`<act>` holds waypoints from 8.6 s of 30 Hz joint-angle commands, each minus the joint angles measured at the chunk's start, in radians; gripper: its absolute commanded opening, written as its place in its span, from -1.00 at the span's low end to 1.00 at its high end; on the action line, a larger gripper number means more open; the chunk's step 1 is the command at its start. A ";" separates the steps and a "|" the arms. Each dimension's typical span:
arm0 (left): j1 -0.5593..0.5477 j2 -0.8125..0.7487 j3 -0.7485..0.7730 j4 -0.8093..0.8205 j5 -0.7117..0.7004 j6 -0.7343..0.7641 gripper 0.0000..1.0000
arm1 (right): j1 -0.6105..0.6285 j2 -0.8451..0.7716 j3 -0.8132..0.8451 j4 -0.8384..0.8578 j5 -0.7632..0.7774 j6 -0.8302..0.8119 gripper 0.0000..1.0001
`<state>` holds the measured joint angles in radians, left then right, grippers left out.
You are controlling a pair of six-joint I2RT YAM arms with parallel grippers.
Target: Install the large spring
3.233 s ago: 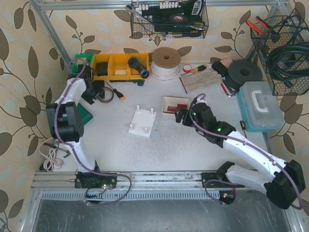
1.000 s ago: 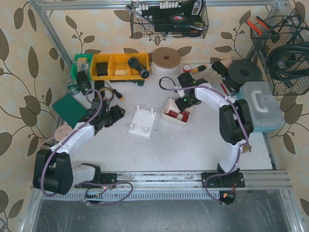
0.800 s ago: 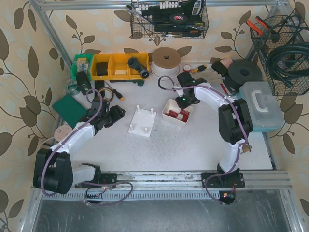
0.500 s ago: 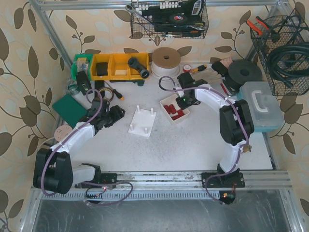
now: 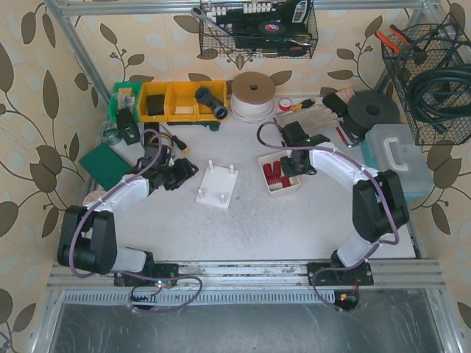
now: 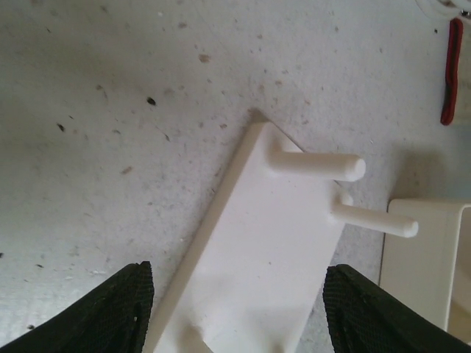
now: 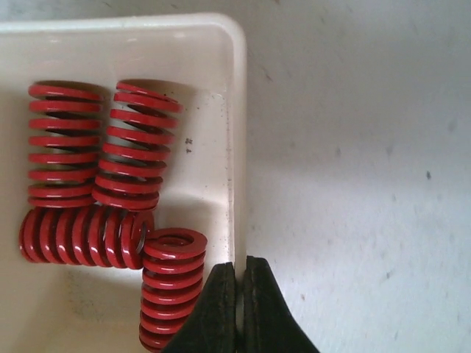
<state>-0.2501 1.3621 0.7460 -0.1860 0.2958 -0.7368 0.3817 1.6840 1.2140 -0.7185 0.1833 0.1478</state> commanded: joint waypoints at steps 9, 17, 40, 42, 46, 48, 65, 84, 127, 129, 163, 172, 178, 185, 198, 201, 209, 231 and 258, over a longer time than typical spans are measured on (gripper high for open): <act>-0.030 -0.086 -0.006 -0.103 0.100 -0.038 0.33 | 0.008 -0.079 -0.191 0.030 0.056 0.311 -1.00; -0.090 -0.084 0.032 -0.249 0.045 -0.030 0.27 | 0.005 -0.108 -0.179 0.022 -0.016 0.301 0.99; -0.195 0.131 0.308 -0.531 -0.162 0.136 -0.05 | 0.006 -0.359 -0.129 -0.117 0.005 0.240 1.00; -0.218 0.128 0.336 -0.557 -0.193 0.138 -0.05 | 0.006 -0.357 -0.127 -0.114 0.000 0.239 1.00; -0.230 0.142 0.367 -0.581 -0.227 0.150 -0.03 | 0.006 -0.360 -0.119 -0.113 -0.007 0.237 1.00; -0.230 0.176 0.398 -0.604 -0.239 0.164 -0.05 | 0.006 -0.360 -0.116 -0.115 -0.008 0.236 1.00; -0.258 0.328 0.502 -0.673 -0.212 0.217 -0.41 | 0.007 -0.389 -0.111 -0.136 -0.001 0.233 1.00; -0.384 0.307 0.506 -0.699 -0.201 0.046 -0.59 | 0.006 -0.426 -0.133 -0.138 0.005 0.230 1.00; -0.379 -0.336 -0.031 -0.015 -0.267 0.145 0.88 | 0.106 0.039 0.044 -0.006 0.066 0.571 0.19; -0.380 -0.332 -0.034 -0.005 -0.252 0.150 0.87 | 0.104 0.063 0.063 -0.008 0.077 0.579 0.11; -0.357 -0.271 -0.035 0.016 -0.241 0.126 0.73 | 0.042 0.258 0.086 0.068 0.007 0.651 -0.17; -0.351 -0.270 -0.038 0.016 -0.239 0.121 0.73 | 0.042 0.279 0.049 0.089 0.005 0.664 -0.34; -0.346 -0.274 -0.043 0.020 -0.237 0.117 0.73 | 0.045 0.278 0.046 0.077 0.008 0.664 -0.47; -0.341 -0.281 -0.051 0.028 -0.227 0.116 0.74 | 0.058 0.193 0.051 0.036 0.033 0.626 -0.98; -0.338 -0.299 -0.059 0.047 -0.182 0.120 0.73 | 0.105 -0.078 -0.003 0.083 0.027 0.535 -1.00; -0.338 -0.299 -0.054 0.059 -0.117 0.129 0.73 | 0.105 -0.201 -0.107 0.256 -0.049 0.514 -1.00; -0.340 -0.318 -0.079 0.166 0.127 -0.002 0.68 | 0.109 -0.468 -0.445 0.819 -0.325 0.558 -1.00; -0.531 -0.179 0.078 0.646 0.141 -0.321 0.71 | 0.139 -0.637 -0.749 1.659 -0.187 1.183 -1.00; -0.634 0.069 0.286 0.772 0.163 -0.334 0.66 | 0.194 -0.772 -0.688 1.437 -0.048 1.433 -1.00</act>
<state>-0.8841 1.4303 1.0176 0.5682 0.4557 -1.1084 0.5655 0.9165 0.4889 0.6918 0.1131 1.5463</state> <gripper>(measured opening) 0.833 0.295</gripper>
